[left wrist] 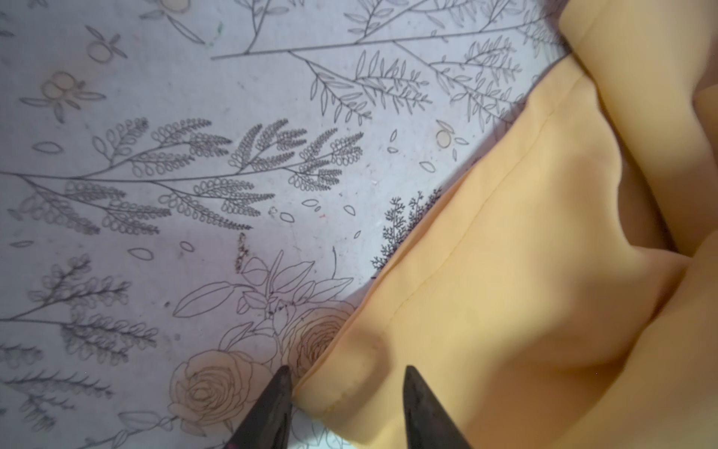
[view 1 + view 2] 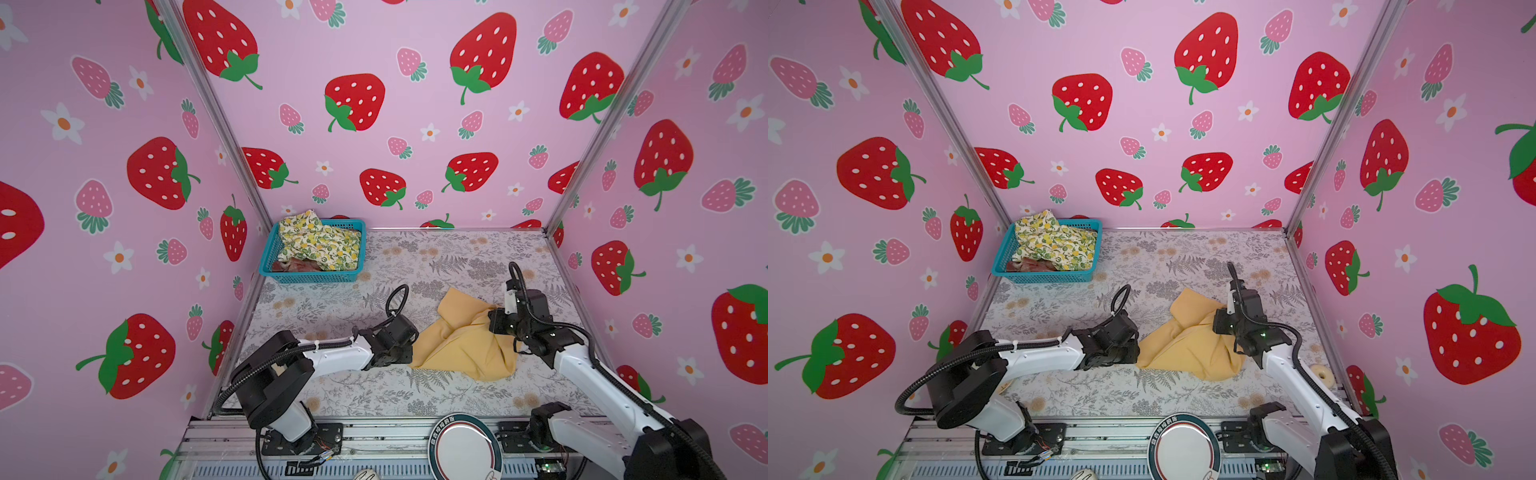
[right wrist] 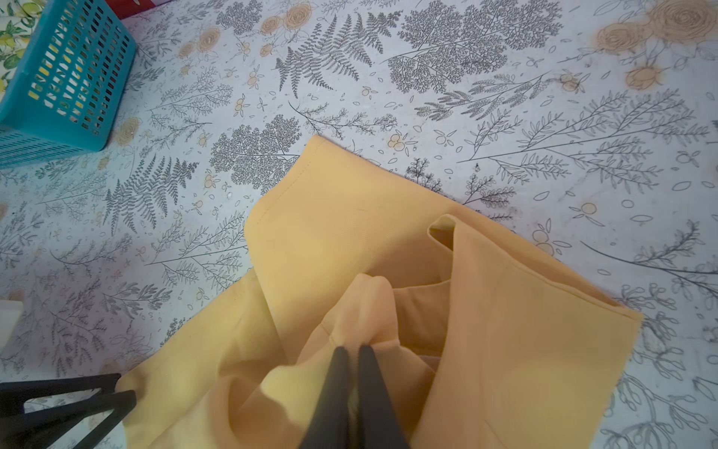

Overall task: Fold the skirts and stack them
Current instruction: 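Grasp the skirt's waistband with the right gripper while the left gripper holds the hem, then lift the skirt with both grippers toward the far side of the table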

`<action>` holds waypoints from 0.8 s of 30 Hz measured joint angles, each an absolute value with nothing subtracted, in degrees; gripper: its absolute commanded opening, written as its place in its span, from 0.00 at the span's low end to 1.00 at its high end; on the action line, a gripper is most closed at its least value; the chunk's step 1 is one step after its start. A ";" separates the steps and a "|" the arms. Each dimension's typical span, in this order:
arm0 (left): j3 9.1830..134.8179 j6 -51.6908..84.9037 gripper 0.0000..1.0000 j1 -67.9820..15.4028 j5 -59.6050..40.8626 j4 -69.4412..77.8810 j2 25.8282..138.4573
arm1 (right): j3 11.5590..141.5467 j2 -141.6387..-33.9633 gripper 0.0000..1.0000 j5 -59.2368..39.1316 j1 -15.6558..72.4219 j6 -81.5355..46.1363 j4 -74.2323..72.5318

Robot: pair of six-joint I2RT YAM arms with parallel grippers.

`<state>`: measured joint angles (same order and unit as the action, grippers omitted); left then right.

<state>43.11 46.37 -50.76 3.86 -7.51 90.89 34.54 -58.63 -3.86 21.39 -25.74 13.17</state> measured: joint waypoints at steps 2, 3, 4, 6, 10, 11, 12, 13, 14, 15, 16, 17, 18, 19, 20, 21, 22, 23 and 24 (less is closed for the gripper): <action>43.55 46.57 0.30 -50.72 3.68 -7.07 91.55 | 34.61 -58.65 0.06 -3.84 21.39 -25.74 13.17; 43.81 46.63 0.28 -50.72 3.55 -6.90 91.92 | 34.68 -58.65 0.06 -3.84 21.39 -25.74 13.17; 44.05 46.70 0.08 -50.72 3.46 -6.76 92.20 | 34.81 -58.65 0.06 -3.84 21.39 -25.71 13.17; 44.25 46.63 0.00 -50.65 3.29 -6.68 92.90 | 35.31 -58.74 0.06 -3.86 21.39 -25.69 13.32; 44.77 46.65 0.00 -50.46 3.14 -6.98 93.19 | 36.47 -58.96 0.06 -3.99 21.39 -25.50 13.30; 44.93 46.59 0.00 -50.35 2.94 -7.11 93.27 | 36.69 -59.00 0.06 -4.03 21.39 -25.45 13.28; 45.23 46.52 0.00 -50.11 2.55 -7.42 93.43 | 37.04 -59.11 0.06 -4.10 21.39 -25.43 13.34; 45.56 46.37 0.00 -49.84 2.17 -7.66 93.65 | 37.39 -59.27 0.06 -4.14 21.39 -25.43 13.30; 46.06 46.26 0.00 -49.43 1.56 -7.92 94.02 | 37.95 -59.57 0.05 -4.25 21.39 -25.41 13.34; 46.61 46.09 0.00 -48.84 0.82 -8.01 94.35 | 38.57 -59.92 0.05 -4.40 21.39 -25.36 13.32; 47.00 45.80 0.00 -48.25 0.27 -8.16 94.50 | 39.31 -60.34 0.05 -4.49 21.39 -25.32 13.39; 47.57 45.41 0.00 -47.35 -0.36 -8.69 94.50 | 40.21 -60.80 0.05 -4.56 21.39 -25.26 13.37; 48.42 44.97 0.00 -46.15 -0.99 -9.47 94.48 | 41.23 -61.32 0.05 -4.54 21.39 -25.17 13.37; 49.32 44.60 0.00 -45.06 -1.54 -10.28 94.43 | 42.28 -61.82 0.05 -4.51 21.39 -24.99 13.39; 50.78 43.88 0.00 -43.53 -2.13 -11.53 94.37 | 43.62 -62.50 0.05 -4.49 21.39 -24.75 13.34; 52.49 43.24 0.00 -41.98 -2.66 -12.64 94.24 | 45.28 -63.37 0.05 -4.40 21.39 -24.38 13.34; 54.33 42.50 0.00 -40.51 -3.16 -13.91 94.15 | 46.63 -64.07 0.05 -4.29 21.39 -24.18 13.34; 56.95 41.60 0.00 -38.72 -3.75 -15.20 94.06 | 48.51 -65.23 0.03 -4.21 21.37 -23.92 13.21; 59.86 40.53 0.00 -36.88 -4.14 -16.43 94.06 | 50.24 -66.37 0.03 -4.08 21.34 -23.75 13.10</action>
<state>59.86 40.53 -36.88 -4.14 -16.43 94.06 50.24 -66.37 -4.08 21.34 -23.75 13.10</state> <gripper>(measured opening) 0.066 0.082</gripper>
